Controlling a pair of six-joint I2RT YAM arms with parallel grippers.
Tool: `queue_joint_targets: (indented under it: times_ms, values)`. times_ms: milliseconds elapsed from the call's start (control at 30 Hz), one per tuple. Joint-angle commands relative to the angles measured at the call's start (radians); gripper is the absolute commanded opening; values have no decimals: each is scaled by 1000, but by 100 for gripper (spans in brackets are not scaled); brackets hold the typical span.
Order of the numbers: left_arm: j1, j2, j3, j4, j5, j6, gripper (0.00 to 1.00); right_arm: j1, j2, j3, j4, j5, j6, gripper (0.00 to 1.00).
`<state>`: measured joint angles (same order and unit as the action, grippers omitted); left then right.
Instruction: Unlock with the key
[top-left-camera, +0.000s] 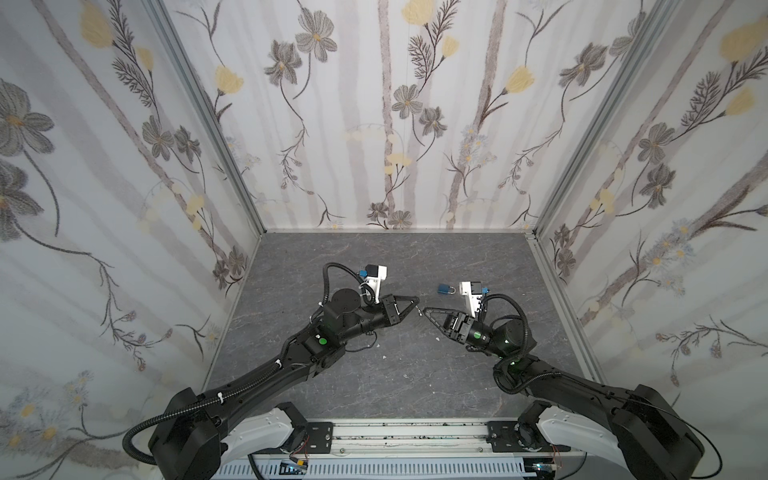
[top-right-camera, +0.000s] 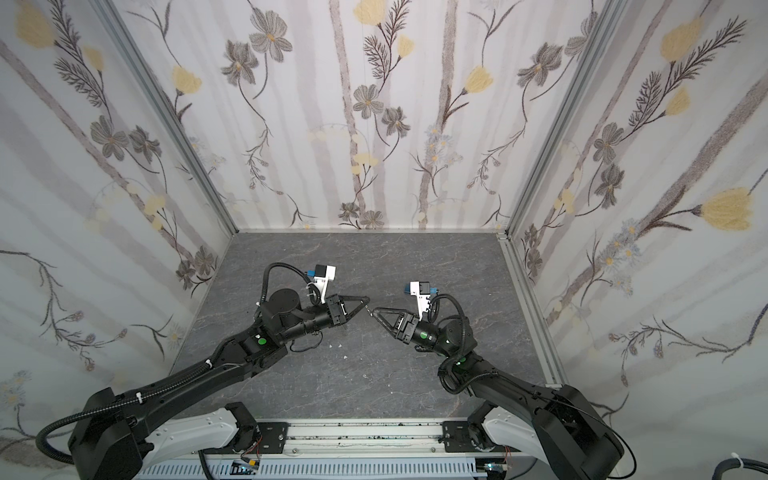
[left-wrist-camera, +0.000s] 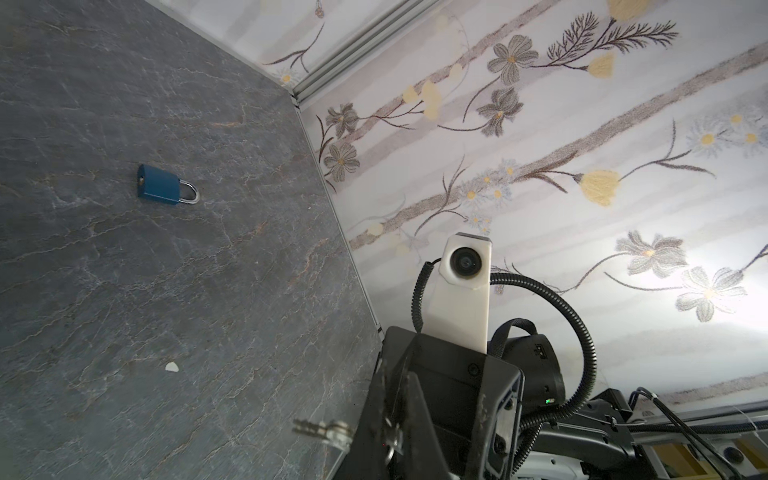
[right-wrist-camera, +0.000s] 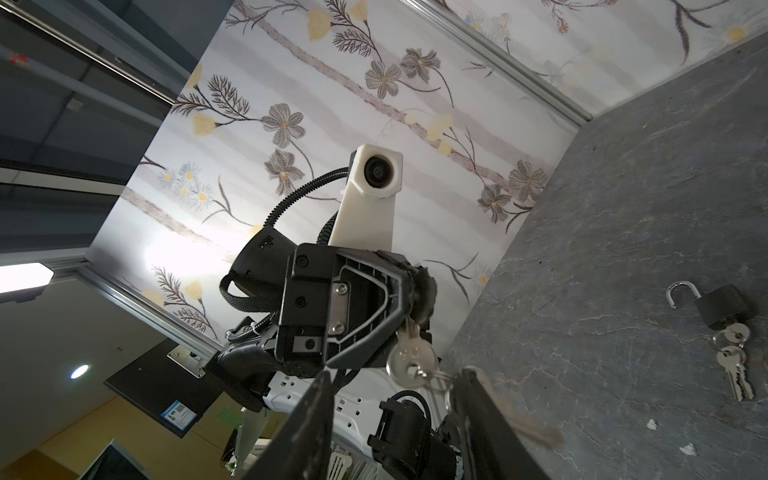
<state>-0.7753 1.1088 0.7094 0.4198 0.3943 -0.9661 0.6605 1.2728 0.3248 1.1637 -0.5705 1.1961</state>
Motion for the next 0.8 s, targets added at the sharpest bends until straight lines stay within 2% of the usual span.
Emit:
queue_joint_targets:
  times_ms: [0, 233, 400, 600, 767]
  values:
    - [-1, -9, -4, 74, 19, -3, 0, 0, 22, -5, 144, -5, 68, 49]
    - [-9, 0, -8, 115, 41, -6, 0, 1, 79, 8, 247, -27, 124, 47]
    - [-17, 5, -12, 137, 37, -6, 0, 2, 157, 2, 406, -52, 206, 44]
    - [-25, 10, -13, 142, 32, -5, 0, 1, 284, -4, 680, -68, 348, 32]
    - [-25, 6, -16, 142, 25, -2, 0, 12, 309, 6, 694, -85, 353, 23]
